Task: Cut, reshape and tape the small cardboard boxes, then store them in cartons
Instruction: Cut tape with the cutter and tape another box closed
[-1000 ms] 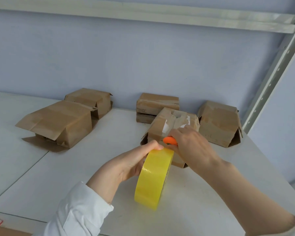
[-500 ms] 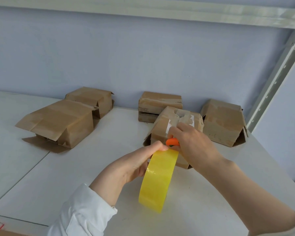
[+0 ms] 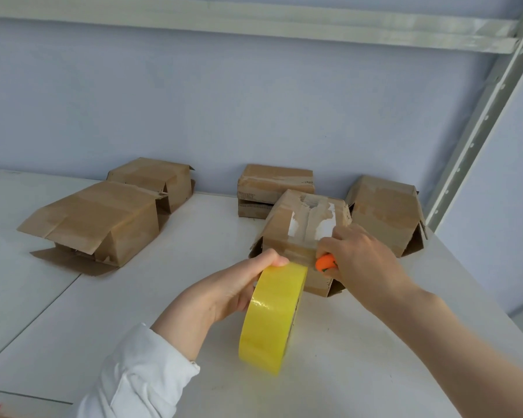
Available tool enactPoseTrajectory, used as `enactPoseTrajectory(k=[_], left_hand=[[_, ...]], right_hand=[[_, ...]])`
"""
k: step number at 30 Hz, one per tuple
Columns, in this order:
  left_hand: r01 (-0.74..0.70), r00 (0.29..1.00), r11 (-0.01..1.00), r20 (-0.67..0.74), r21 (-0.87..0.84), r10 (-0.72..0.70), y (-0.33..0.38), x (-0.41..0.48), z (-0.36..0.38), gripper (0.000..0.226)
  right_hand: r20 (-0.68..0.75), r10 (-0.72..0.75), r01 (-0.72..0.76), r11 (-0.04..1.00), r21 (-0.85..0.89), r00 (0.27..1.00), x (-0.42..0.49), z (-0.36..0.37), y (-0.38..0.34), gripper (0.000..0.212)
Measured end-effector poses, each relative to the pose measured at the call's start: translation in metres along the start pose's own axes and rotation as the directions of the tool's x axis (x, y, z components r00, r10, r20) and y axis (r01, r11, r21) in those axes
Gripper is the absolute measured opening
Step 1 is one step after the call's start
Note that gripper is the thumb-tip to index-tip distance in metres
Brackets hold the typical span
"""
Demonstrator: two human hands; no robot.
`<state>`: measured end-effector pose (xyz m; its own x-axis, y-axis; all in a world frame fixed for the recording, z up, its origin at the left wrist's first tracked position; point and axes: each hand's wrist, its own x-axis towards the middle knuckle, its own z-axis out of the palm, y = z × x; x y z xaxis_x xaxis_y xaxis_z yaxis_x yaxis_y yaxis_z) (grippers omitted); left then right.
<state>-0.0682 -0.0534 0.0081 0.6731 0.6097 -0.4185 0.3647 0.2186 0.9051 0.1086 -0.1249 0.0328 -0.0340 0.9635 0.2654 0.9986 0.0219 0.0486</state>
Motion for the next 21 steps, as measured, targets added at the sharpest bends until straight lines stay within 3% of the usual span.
enactPoseTrajectory(k=[3,6,7,9,11,16,21], left_hand=[[-0.016,0.999,1.000,0.031,-0.008,0.016,-0.002,-0.001,0.000,0.029],[-0.102,0.993,0.994,0.059,-0.048,0.104,-0.006,-0.006,0.000,0.022],[-0.151,0.987,0.988,0.055,-0.042,0.153,-0.008,-0.010,0.001,0.025],[-0.234,0.971,0.972,0.048,0.001,0.234,-0.014,-0.012,-0.003,0.056],[-0.282,0.958,0.958,0.030,-0.047,0.284,-0.018,-0.018,-0.001,0.064],[-0.423,0.905,0.904,0.006,-0.068,0.424,-0.034,-0.035,0.005,0.059],[-0.448,0.894,0.893,-0.045,-0.032,0.447,-0.037,-0.041,0.007,0.060]], right_hand=[[-0.031,0.088,-0.079,0.970,0.231,0.996,-0.004,-0.003,0.010,0.010],[-0.075,0.265,-0.184,0.822,0.539,0.961,-0.001,-0.005,0.014,0.015],[-0.045,0.305,-0.221,0.776,0.591,0.951,-0.001,-0.003,0.015,0.017],[-0.020,0.351,-0.256,0.720,0.645,0.936,-0.001,0.001,0.014,0.019],[-0.057,0.369,-0.236,0.699,0.675,0.928,-0.003,0.001,0.008,0.020],[0.053,0.213,-0.159,0.521,0.839,0.976,-0.004,0.009,-0.020,0.019],[0.090,0.073,-0.115,0.496,0.861,0.993,0.001,0.010,-0.028,0.020]])
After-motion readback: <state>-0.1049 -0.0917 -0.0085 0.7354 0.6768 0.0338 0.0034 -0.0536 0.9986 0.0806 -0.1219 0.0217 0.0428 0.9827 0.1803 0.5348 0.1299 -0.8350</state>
